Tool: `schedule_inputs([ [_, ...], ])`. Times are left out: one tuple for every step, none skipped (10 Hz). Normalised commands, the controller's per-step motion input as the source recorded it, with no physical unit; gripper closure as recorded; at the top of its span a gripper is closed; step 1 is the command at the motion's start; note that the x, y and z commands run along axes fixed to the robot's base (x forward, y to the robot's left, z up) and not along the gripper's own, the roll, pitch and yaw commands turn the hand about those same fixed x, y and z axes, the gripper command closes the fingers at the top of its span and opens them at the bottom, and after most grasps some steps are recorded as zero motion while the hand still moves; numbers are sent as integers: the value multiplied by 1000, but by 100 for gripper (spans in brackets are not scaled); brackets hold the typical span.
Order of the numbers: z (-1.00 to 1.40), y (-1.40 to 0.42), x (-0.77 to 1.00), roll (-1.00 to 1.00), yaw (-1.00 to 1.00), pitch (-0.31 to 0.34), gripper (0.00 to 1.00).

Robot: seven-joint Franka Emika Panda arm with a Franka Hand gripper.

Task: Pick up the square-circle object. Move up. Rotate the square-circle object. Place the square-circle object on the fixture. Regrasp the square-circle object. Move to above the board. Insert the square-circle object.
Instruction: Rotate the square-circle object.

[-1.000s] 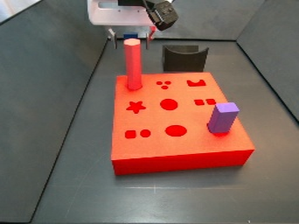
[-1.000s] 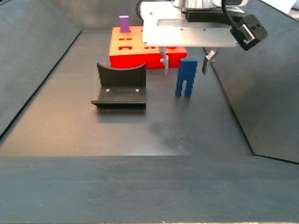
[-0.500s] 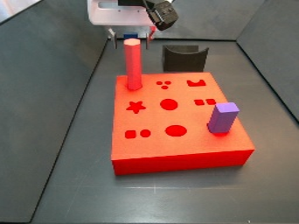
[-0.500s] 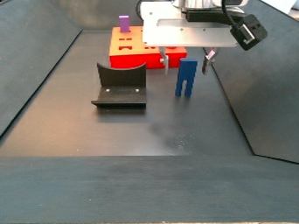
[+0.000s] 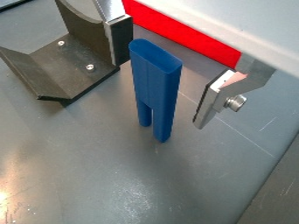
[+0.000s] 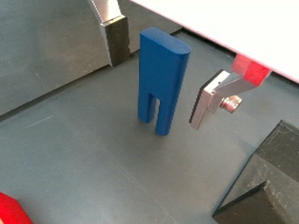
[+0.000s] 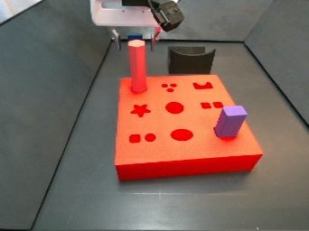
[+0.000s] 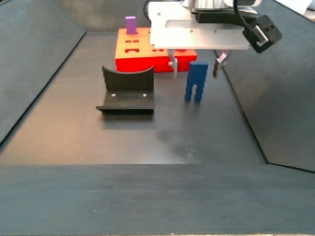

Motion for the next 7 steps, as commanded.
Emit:
schedule_inputs([
  [1000, 100, 0, -236, -12, -7, 0],
  [1000, 100, -15, -235, -15, 9, 0],
  [1000, 92, -29, -228, -31, 29, 0],
  [821, 67, -16, -214, -41, 47, 0],
  [706, 56, -10, -206, -43, 52, 0],
  [458, 44, -8, -190, -45, 57, 0],
  [268, 38, -4, -178, -46, 62, 0],
])
